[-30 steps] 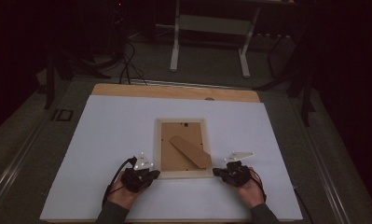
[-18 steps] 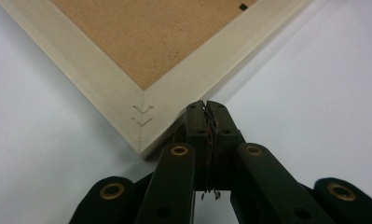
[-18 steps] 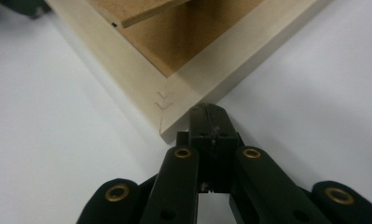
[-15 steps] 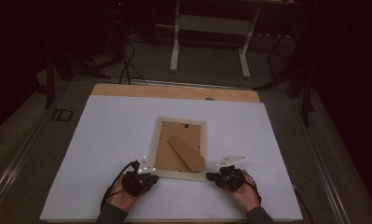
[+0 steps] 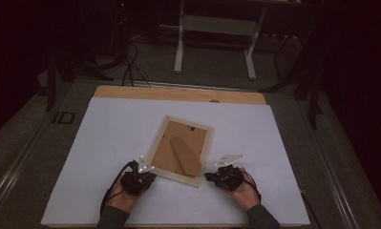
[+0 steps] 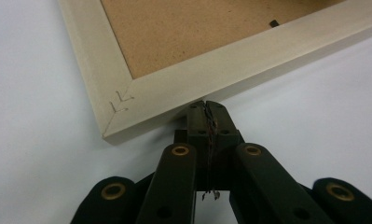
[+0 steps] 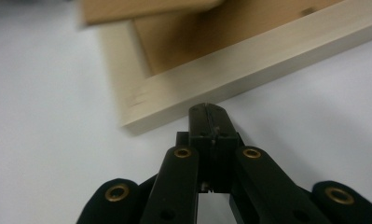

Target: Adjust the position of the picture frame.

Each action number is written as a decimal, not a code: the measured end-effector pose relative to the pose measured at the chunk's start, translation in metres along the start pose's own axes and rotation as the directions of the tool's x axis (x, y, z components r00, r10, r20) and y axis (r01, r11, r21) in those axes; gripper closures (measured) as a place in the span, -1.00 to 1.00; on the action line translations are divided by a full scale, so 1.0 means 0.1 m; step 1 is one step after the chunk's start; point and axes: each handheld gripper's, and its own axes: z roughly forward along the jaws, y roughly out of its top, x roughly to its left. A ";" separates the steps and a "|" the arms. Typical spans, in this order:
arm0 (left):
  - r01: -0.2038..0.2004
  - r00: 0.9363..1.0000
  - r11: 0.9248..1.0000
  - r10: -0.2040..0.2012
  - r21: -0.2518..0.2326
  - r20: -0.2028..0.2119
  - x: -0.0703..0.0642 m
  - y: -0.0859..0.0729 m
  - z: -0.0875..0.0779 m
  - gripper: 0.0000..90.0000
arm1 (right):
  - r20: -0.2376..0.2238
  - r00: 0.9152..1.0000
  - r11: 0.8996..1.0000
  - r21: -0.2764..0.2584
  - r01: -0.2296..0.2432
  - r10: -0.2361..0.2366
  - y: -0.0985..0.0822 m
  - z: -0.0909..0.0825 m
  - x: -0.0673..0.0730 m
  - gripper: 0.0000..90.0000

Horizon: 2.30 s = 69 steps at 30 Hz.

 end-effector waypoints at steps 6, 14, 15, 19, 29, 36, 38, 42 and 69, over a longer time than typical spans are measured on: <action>0.017 1.000 1.000 -0.017 -0.003 -0.025 0.06 0.04 0.03 0.99 | 0.105 0.994 0.998 -0.052 -0.020 0.025 0.21 -0.01 -0.27 1.00; 0.031 0.998 0.999 -0.032 -0.019 -0.054 0.12 0.08 0.08 1.00 | 0.193 0.977 0.993 -0.083 -0.080 0.095 0.51 0.15 -0.67 1.00; 0.032 0.998 0.999 -0.033 -0.021 -0.058 0.13 0.09 0.09 0.99 | 0.201 0.974 0.992 -0.080 -0.094 0.109 0.54 0.18 -0.72 1.00; 0.032 0.997 0.999 -0.035 -0.037 -0.067 0.15 0.11 0.12 1.00 | 0.219 0.967 0.990 -0.073 -0.118 0.131 0.65 0.29 -0.81 1.00; 0.031 0.997 0.998 -0.035 -0.056 -0.067 0.13 0.13 0.16 1.00 | 0.243 0.955 0.985 -0.061 -0.162 0.172 0.80 0.42 -0.90 1.00; -0.029 0.998 0.998 0.026 -0.055 -0.054 -0.02 0.18 0.21 1.00 | 0.290 0.952 0.994 0.006 -0.109 0.103 0.88 0.47 -0.86 1.00; -0.036 0.998 0.998 0.033 -0.057 -0.058 -0.06 0.19 0.22 1.00 | 0.306 0.950 0.996 0.043 -0.079 0.062 0.91 0.49 -0.83 1.00; -0.028 0.998 0.998 0.024 -0.064 -0.053 -0.05 0.19 0.23 1.00 | 0.302 0.952 0.995 0.062 -0.078 0.056 0.90 0.48 -0.79 1.00; 0.002 0.999 0.996 -0.005 -0.084 -0.046 -0.06 0.27 0.31 1.00 | 0.317 0.936 0.984 0.029 -0.173 0.155 0.49 0.01 -0.85 1.00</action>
